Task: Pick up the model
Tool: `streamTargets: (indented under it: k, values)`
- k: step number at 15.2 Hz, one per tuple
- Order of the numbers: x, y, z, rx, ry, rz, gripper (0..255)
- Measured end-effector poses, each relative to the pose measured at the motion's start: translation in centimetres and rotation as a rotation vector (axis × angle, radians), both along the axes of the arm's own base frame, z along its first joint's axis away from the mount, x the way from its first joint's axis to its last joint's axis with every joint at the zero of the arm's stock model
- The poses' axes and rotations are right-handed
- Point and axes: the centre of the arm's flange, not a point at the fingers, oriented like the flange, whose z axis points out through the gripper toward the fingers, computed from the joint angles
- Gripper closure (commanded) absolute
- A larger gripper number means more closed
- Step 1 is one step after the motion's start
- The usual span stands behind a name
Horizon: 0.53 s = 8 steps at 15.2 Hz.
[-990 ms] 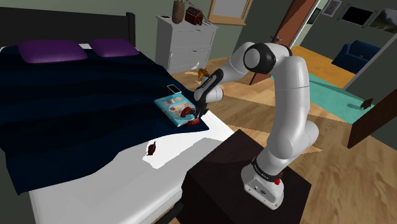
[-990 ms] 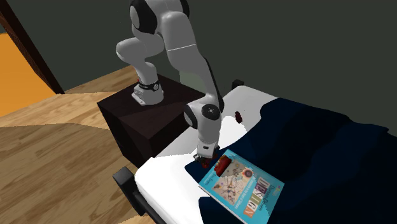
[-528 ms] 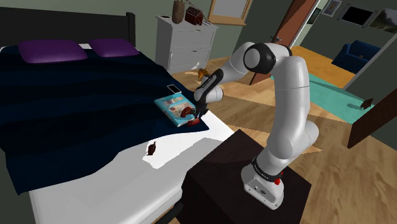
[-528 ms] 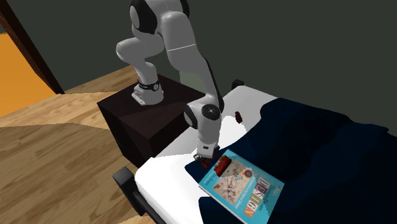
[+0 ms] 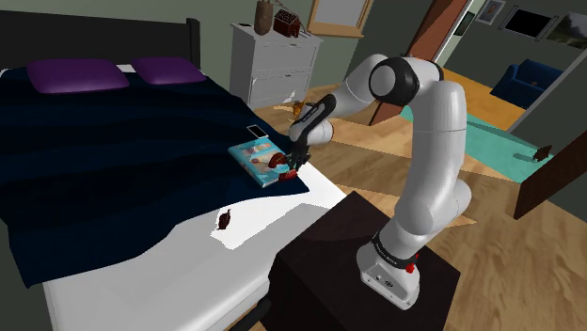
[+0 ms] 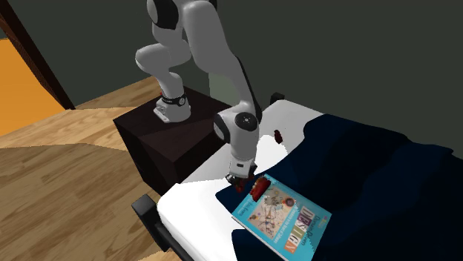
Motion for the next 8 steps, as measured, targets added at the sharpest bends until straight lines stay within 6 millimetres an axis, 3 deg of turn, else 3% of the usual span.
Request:
streamTargets:
  k: [8]
  values:
    - [-0.1,0.2,4.1,0.0,0.0,0.0,255]
